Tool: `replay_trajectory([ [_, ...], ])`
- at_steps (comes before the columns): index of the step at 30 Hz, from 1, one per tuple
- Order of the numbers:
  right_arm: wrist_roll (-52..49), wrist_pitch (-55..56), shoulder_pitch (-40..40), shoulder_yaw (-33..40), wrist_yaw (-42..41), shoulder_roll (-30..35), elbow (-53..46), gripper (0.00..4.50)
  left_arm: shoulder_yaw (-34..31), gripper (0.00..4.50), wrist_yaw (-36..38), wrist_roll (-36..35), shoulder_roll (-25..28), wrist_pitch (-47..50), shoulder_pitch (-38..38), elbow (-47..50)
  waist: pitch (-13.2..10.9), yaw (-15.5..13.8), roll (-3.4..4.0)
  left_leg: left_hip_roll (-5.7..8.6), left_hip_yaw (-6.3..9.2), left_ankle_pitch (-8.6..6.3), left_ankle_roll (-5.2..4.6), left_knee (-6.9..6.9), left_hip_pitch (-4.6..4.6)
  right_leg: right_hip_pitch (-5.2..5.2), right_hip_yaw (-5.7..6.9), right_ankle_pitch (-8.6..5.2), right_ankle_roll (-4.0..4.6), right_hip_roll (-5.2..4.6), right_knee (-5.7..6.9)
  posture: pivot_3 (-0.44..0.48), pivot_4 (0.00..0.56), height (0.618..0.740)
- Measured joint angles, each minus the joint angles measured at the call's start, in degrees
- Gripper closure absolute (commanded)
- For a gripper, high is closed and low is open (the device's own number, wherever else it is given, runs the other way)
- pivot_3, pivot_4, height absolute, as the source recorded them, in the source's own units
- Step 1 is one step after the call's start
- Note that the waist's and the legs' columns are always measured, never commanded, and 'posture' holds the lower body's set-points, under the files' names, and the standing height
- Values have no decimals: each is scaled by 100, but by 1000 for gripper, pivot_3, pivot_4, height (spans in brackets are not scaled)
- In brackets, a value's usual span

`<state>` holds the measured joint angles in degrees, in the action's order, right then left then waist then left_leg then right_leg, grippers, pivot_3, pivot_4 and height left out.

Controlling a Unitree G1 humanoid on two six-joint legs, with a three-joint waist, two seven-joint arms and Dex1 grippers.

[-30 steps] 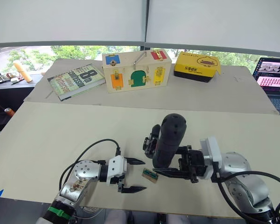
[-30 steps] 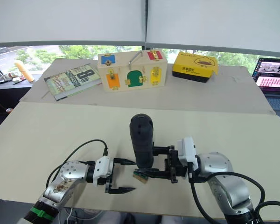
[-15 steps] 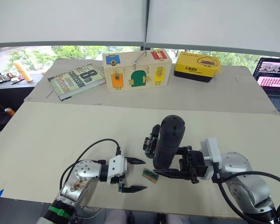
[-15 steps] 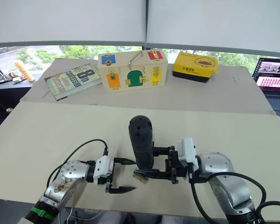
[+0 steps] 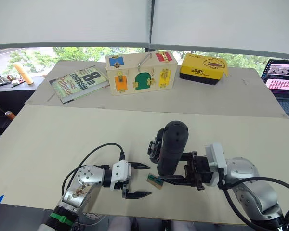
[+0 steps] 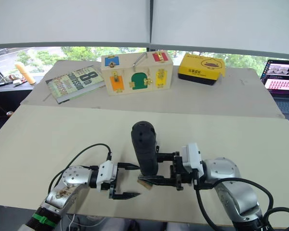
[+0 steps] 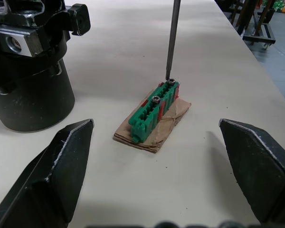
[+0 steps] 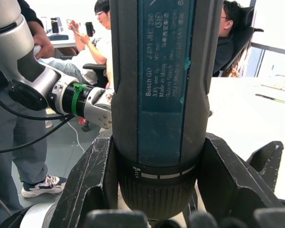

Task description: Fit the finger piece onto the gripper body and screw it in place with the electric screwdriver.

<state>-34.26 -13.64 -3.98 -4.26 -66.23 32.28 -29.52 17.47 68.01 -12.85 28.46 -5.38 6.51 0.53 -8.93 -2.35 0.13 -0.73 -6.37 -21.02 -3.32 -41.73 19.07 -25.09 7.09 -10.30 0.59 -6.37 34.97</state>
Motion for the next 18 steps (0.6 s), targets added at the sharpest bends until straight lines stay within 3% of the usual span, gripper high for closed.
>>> replay_trajectory([
  [18,58,13,-64,-59,8,-5,35,2605,11,0,-18,0,2,11,-15,39,0,2,0,0,2,0,0,0,1,-1,1,0,0,-2,-1,0,150,740],
])
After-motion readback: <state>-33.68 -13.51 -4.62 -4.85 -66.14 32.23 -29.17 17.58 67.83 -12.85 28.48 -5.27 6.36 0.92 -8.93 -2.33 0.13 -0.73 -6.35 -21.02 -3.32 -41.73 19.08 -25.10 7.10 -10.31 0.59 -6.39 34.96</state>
